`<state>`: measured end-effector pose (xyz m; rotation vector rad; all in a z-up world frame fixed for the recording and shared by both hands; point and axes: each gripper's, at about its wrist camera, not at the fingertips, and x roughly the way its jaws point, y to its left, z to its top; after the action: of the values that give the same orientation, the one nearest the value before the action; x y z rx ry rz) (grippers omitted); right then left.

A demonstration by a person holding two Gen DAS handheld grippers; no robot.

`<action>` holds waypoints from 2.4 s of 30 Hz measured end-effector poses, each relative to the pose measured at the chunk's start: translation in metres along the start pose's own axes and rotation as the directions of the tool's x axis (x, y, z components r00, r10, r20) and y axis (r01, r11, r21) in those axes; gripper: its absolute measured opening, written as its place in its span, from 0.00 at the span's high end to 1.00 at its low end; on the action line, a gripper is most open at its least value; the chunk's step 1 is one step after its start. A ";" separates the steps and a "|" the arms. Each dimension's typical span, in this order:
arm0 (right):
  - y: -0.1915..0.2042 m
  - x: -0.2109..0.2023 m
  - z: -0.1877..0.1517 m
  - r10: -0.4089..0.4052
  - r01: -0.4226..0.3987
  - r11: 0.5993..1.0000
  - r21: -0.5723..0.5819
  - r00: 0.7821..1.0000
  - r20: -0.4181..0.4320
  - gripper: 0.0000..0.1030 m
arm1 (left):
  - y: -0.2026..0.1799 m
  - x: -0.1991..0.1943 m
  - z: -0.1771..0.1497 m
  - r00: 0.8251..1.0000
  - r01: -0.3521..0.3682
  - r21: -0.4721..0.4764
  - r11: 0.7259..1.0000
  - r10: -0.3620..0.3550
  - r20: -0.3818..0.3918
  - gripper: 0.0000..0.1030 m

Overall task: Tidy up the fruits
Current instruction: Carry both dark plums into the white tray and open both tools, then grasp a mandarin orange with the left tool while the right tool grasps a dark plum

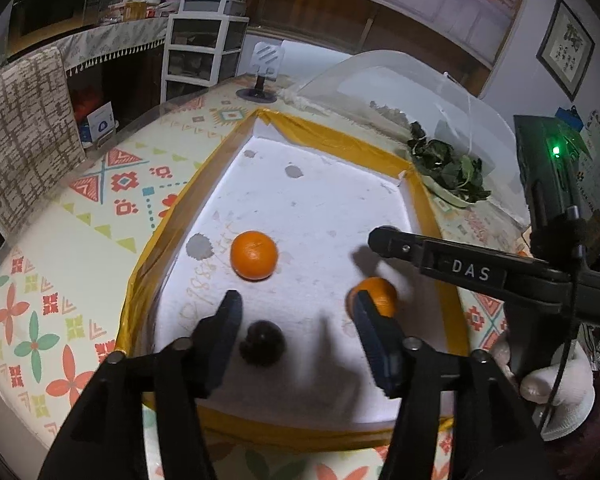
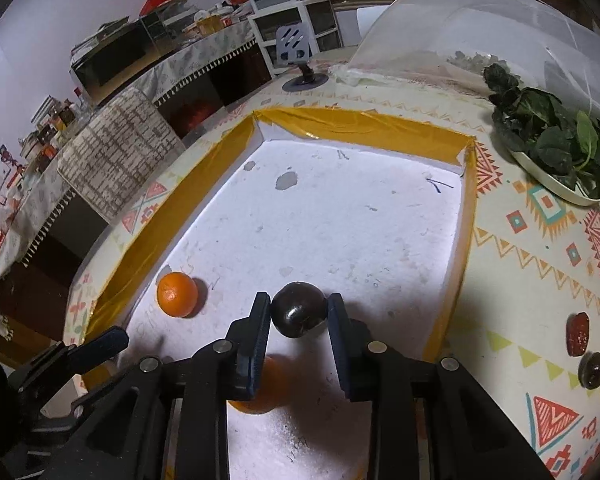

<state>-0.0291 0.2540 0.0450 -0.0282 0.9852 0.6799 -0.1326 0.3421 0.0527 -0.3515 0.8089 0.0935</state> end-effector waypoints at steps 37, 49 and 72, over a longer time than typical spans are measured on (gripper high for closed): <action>-0.262 -0.239 -0.166 -0.310 0.212 0.900 0.380 0.926 0.216 0.38 | -0.195 0.006 -0.053 0.937 0.305 0.101 0.947 -0.280 -0.209 0.15; -0.351 -0.293 -0.192 -0.405 0.207 0.803 0.559 0.877 0.258 0.38 | -0.242 0.020 -0.029 0.946 0.308 0.186 0.933 -0.279 -0.168 0.15; -0.384 -0.245 -0.190 -0.572 0.440 0.683 0.584 0.818 0.054 0.68 | -0.317 0.082 -0.032 0.936 0.340 0.372 0.864 -0.272 -0.224 0.29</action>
<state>-0.0548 -0.2382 0.0209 0.2729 0.8555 -0.1433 -0.0304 0.0297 0.0594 -0.0888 0.9030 -0.4067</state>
